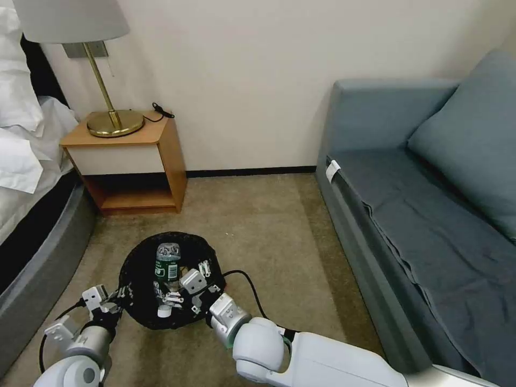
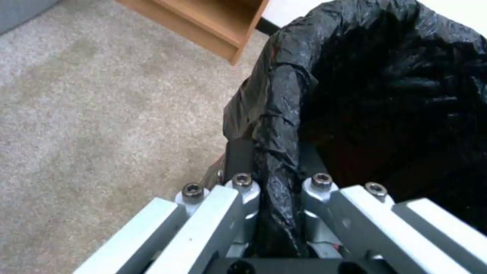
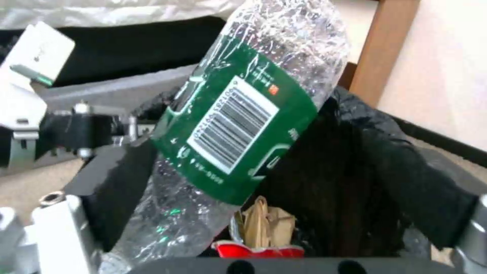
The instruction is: Pick up the trash bin, then pick up the garbage on the floor and place it into the trash bin.
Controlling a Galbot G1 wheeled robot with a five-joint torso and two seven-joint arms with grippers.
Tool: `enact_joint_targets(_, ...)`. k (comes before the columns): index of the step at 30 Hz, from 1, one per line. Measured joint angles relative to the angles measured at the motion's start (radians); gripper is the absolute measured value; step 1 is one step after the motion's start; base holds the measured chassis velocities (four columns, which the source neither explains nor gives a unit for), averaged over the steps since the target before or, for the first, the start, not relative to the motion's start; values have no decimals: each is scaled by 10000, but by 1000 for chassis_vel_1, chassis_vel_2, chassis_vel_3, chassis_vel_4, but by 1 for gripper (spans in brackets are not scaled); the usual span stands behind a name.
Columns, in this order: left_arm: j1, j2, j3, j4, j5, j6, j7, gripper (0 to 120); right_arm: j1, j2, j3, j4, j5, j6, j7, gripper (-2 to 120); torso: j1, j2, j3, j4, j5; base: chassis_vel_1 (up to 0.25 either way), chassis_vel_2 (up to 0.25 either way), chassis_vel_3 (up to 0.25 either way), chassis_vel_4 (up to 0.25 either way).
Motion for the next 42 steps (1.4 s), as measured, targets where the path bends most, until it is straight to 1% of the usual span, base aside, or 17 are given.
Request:
enact_joint_targets(6,55,-70,7,-57,-1,0,-1,4,-89,-99,28,-5,-188,-67,-272,100,0,0,0,0,0,0,0,0,0)
enact_joint_targets(9,119,-124,1,-76,0,-15,3,4,-79,-129,95,-84,-668,-68,-646,100,0,0,0,-1,0,0,0,0,0)
enact_joint_targets(11,130,-131,-3,-79,0,-21,5,4,-67,-92,123,-136,-762,-57,-635,100,0,0,0,0,0,0,0,0,0)
enact_joint_targets(12,169,-156,-8,-81,-1,-44,13,4,-10,33,174,-320,-1061,30,-584,100,0,0,0,1,1,0,0,0,0)
enact_joint_targets(14,196,-184,-10,-81,0,-57,14,4,34,76,207,-417,-1242,101,-595,100,1,-1,0,2,-1,0,0,0,0)
enact_joint_targets(20,205,-248,-10,-100,22,-68,23,4,42,60,332,-339,-1199,113,-584,100,0,0,0,1,-1,0,0,0,0)
enact_joint_targets(25,178,-289,-5,-100,49,-67,-8,4,-112,-79,820,-189,-1446,192,-322,100,0,0,0,1,0,0,0,0,0)
enact_joint_targets(28,143,-324,46,-91,34,-23,-110,4,-540,-462,1624,121,-1929,247,153,100,0,0,0,2,1,0,0,0,0)
enact_joint_targets(29,143,-324,46,-91,34,-23,-110,4,-540,-462,1624,121,-1929,247,153,100,0,0,0,2,1,0,0,0,0)
enact_joint_targets(31,104,-337,73,-56,9,32,-147,4,-1161,-865,2424,416,-2345,194,448,100,0,0,0,1,3,0,0,0,0)
enact_joint_targets(32,94,-340,78,-50,-2,51,-155,4,-1280,-938,2561,468,-2413,175,489,100,0,0,0,1,2,0,0,0,0)
enact_joint_targets(33,59,-346,85,-37,-56,122,-198,4,-1736,-1202,3083,671,-2648,118,586,100,0,0,0,-2,1,0,0,0,0)
enact_joint_targets(34,59,-346,85,-37,-56,122,-198,4,-1736,-1202,3083,671,-2648,118,586,100,0,0,0,-2,1,0,0,0,0)
enact_joint_targets(36,17,-348,103,-35,-208,235,-272,4,-2303,-1499,3735,959,-2947,86,627,100,0,0,0,-2,3,0,0,0,0)
enact_joint_targets(38,-51,-361,148,-35,-587,499,-481,4,-3127,-1871,4706,1457,-3279,79,627,100,0,0,0,-1,2,0,0,0,0)
enact_joint_targets(40,-70,-373,164,-35,-661,557,-540,4,-3318,-1937,4932,1583,-3334,79,619,100,0,0,0,0,1,0,0,0,0)
enact_joint_targets(42,-123,-413,214,-35,-841,720,-782,4,-3959,-2087,5635,2009,-3499,79,587,100,0,0,0,-1,3,0,0,0,0)
